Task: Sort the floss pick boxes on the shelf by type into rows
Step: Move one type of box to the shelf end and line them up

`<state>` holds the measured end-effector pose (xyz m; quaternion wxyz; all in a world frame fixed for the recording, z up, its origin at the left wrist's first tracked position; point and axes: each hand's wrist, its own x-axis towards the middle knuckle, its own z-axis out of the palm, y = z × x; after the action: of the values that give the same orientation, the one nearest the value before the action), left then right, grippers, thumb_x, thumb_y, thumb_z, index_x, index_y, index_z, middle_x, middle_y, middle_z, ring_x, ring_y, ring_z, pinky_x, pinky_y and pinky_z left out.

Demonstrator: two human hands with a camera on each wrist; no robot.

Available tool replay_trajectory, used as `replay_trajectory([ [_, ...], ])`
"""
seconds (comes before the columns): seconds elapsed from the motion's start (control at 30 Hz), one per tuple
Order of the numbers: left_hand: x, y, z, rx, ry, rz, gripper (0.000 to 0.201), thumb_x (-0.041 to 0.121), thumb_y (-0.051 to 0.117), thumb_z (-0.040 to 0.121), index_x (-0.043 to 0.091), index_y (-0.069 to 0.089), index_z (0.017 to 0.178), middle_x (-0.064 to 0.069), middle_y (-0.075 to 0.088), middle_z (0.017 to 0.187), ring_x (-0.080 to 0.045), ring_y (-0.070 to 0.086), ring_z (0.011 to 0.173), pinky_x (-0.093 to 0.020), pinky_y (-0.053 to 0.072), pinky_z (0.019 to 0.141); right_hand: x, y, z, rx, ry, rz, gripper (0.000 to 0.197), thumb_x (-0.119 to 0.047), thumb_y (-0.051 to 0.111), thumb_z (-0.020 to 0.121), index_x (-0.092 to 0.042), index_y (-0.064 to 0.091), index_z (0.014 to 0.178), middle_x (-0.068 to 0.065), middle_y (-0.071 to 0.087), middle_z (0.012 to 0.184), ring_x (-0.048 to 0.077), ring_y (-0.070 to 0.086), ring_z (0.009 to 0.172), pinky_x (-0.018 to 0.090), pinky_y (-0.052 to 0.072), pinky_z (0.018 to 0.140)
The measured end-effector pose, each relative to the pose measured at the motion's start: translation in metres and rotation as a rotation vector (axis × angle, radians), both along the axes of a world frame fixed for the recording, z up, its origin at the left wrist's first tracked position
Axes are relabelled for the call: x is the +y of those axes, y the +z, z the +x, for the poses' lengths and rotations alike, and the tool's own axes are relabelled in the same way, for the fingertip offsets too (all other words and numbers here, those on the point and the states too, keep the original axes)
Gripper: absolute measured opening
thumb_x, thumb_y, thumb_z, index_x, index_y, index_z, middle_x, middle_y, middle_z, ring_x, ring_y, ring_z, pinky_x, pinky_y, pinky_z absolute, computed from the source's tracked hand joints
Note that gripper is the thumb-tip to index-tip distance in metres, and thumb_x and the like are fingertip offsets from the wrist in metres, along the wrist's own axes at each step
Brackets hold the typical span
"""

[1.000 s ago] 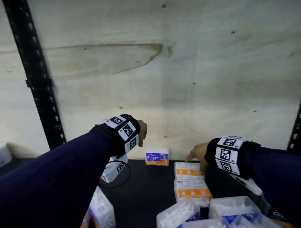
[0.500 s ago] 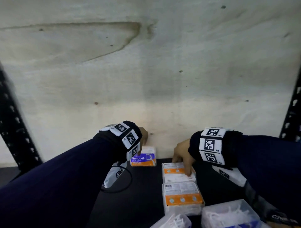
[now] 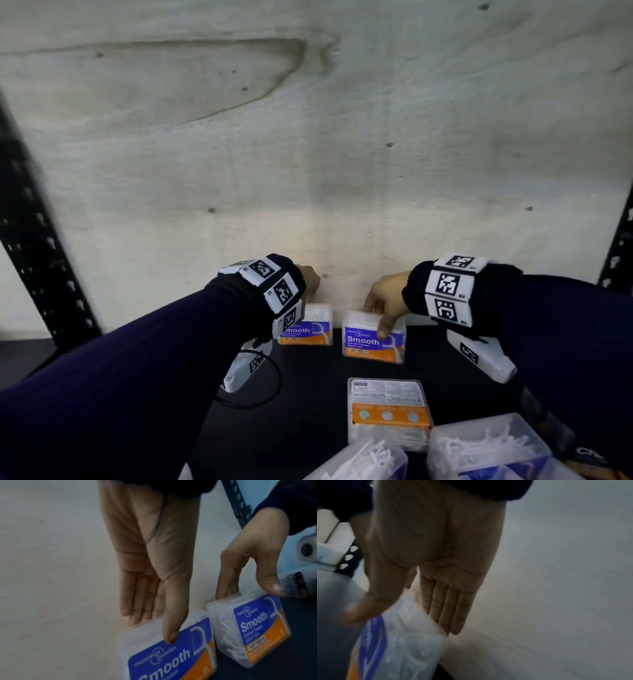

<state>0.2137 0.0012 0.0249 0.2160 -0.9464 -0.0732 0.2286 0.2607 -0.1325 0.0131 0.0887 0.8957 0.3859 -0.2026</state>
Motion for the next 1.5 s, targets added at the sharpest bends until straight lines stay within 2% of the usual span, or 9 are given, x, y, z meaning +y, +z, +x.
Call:
replay_trajectory([
  [0.13,0.005,0.009,-0.013,-0.023,-0.027,0.022,0.034,0.026,0.061,0.090,0.011,0.043,0.065,-0.005,0.037,0.063,-0.017,0.031,0.055,-0.015,0.034,0.042,0.009,0.002,-0.015,-0.194,0.110,-0.085,0.051,-0.021,0.062,0.087,-0.003,0.047,0.132,0.013,0.053,0.135,0.027,0.050,0.122,0.031,0.042,0.097],
  [0.23,0.016,0.024,-0.032,-0.069,-0.032,-0.010,0.025,0.028,0.061,0.089,0.003,0.062,0.087,-0.019,0.060,0.089,-0.019,0.044,0.061,-0.024,0.035,0.055,0.012,0.012,-0.024,-0.254,0.121,-0.023,0.051,-0.024,0.061,0.088,-0.003,0.046,0.132,0.013,0.052,0.134,0.026,0.051,0.122,0.030,0.043,0.096],
  [0.33,0.037,0.037,-0.057,-0.176,-0.046,0.011,0.049,0.032,0.058,0.090,-0.008,0.058,0.119,-0.023,0.061,0.124,-0.035,0.057,0.111,-0.038,0.045,0.090,0.016,0.026,-0.037,-0.286,0.122,0.099,0.052,-0.027,0.063,0.086,-0.006,0.048,0.132,0.011,0.057,0.130,0.026,0.055,0.116,0.028,0.044,0.087],
  [0.63,0.125,0.056,-0.165,-0.330,0.222,0.019,0.051,0.036,0.061,0.087,-0.003,0.060,0.120,-0.017,0.064,0.121,-0.018,0.045,0.088,-0.025,0.034,0.071,0.073,0.038,-0.125,-0.223,0.273,0.177,0.061,-0.035,0.064,0.084,-0.004,0.048,0.134,0.011,0.060,0.127,0.026,0.056,0.113,0.025,0.042,0.082],
  [0.73,0.146,0.050,-0.197,-0.287,0.302,0.078,0.052,0.038,0.059,0.087,0.000,0.060,0.121,-0.013,0.064,0.113,-0.022,0.055,0.096,-0.025,0.036,0.064,0.095,0.028,-0.153,-0.170,0.335,0.097,0.051,-0.032,0.064,0.084,0.000,0.058,0.123,0.014,0.063,0.100,0.022,0.057,0.079,0.022,0.043,0.060],
  [1.0,0.183,0.017,-0.228,-0.234,0.363,0.044,0.051,0.036,0.056,0.090,-0.001,0.057,0.125,-0.014,0.059,0.130,-0.027,0.055,0.121,-0.031,0.045,0.097,0.124,-0.002,-0.179,-0.055,0.346,-0.008,0.049,-0.032,0.062,0.086,0.005,0.060,0.118,0.015,0.059,0.093,0.015,0.044,0.058,0.018,0.031,0.048],
  [1.1,0.186,0.006,-0.224,-0.223,0.352,0.001,0.050,0.035,0.057,0.089,0.001,0.057,0.126,-0.013,0.059,0.130,-0.026,0.055,0.120,-0.030,0.046,0.093,0.112,0.003,-0.171,0.059,0.264,0.064,0.053,-0.036,0.058,0.088,0.001,0.054,0.126,0.018,0.067,0.112,0.016,0.054,0.074,0.019,0.041,0.061],
  [1.27,0.197,-0.007,-0.217,-0.188,0.337,-0.054,0.047,0.030,0.062,0.086,0.003,0.059,0.125,-0.012,0.063,0.117,-0.016,0.047,0.090,-0.018,0.036,0.056,0.066,0.033,-0.125,0.009,0.148,0.113,0.046,-0.028,0.061,0.087,-0.010,0.055,0.129,0.007,0.072,0.098,0.013,0.057,0.077,0.024,0.046,0.087],
  [1.5,0.211,-0.022,-0.212,-0.098,0.300,-0.088,0.048,0.027,0.063,0.086,0.010,0.053,0.130,-0.008,0.059,0.132,-0.020,0.056,0.121,-0.010,0.036,0.069,-0.024,0.025,-0.086,-0.059,0.048,-0.192,0.039,-0.017,0.059,0.089,-0.019,0.059,0.127,-0.002,0.059,0.133,0.014,0.054,0.118,0.013,0.032,0.085],
])
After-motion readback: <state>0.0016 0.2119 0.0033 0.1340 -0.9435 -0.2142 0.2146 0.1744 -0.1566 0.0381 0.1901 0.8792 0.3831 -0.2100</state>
